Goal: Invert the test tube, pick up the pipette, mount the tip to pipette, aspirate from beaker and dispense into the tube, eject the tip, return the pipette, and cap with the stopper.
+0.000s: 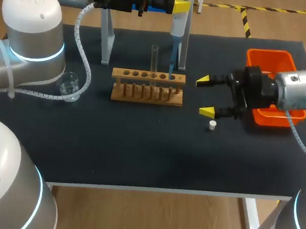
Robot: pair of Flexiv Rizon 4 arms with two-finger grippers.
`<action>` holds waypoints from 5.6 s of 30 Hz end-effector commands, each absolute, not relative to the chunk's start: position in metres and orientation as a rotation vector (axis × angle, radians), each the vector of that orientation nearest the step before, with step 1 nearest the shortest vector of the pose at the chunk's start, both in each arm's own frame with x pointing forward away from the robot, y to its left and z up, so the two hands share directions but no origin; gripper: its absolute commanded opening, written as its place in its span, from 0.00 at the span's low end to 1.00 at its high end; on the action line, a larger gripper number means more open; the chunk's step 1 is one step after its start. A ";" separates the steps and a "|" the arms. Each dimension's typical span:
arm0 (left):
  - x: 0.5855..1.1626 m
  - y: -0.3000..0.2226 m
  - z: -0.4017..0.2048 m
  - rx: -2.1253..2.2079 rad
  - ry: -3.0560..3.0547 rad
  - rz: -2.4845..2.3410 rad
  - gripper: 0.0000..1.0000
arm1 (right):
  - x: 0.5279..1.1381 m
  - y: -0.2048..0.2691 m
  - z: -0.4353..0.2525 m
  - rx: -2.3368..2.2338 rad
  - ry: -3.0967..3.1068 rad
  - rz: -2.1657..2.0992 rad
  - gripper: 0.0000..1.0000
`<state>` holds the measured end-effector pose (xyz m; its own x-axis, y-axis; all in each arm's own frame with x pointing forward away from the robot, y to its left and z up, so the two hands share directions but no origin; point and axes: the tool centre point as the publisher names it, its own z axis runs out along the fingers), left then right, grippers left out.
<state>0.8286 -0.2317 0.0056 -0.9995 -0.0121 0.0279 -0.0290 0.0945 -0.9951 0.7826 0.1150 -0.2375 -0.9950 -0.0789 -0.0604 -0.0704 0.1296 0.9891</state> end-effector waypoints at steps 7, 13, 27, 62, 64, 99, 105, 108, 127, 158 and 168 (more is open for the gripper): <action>0.833 -0.172 -0.004 0.153 -2.370 2.177 0.00 | 0.782 0.114 -0.237 0.155 -2.359 -2.059 1.00; 0.839 -0.134 -0.012 0.222 -2.401 2.223 0.00 | 0.782 0.114 -0.237 0.155 -2.359 -2.059 1.00; 0.857 -0.044 -0.032 0.392 -2.487 2.265 0.00 | 0.782 0.114 -0.237 0.155 -2.359 -2.059 1.00; 0.907 0.057 -0.079 0.533 -2.614 2.364 0.00 | 0.782 0.114 -0.237 0.155 -2.359 -2.059 1.00; 0.909 0.059 -0.080 0.533 -2.619 2.364 0.00 | 0.782 0.114 -0.237 0.155 -2.359 -2.059 1.00; 0.912 0.067 -0.085 0.573 -2.618 2.393 0.00 | 0.782 0.114 -0.237 0.155 -2.359 -2.059 1.00; 0.912 0.067 -0.085 0.573 -2.618 2.393 0.00 | 0.782 0.114 -0.237 0.155 -2.359 -2.059 1.00; 0.912 0.067 -0.085 0.573 -2.618 2.393 0.00 | 0.782 0.114 -0.237 0.155 -2.359 -2.059 1.00; 0.912 0.067 -0.085 0.573 -2.618 2.393 0.00 | 0.787 0.187 -0.261 0.023 -2.513 -1.907 1.00; 0.912 0.067 -0.085 0.573 -2.618 2.393 0.00 | 0.832 0.361 -0.310 -0.234 -2.792 -1.677 1.00; 0.912 0.067 -0.085 0.573 -2.618 2.393 0.00 | 0.845 0.391 -0.319 -0.244 -2.823 -1.683 1.00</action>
<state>0.9120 0.0678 -0.0848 -0.8535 -0.5084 -0.1146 0.0685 0.1086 -0.9917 0.8377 0.3541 -0.2989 -0.9800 0.1927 -0.0503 0.0468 0.4684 0.8823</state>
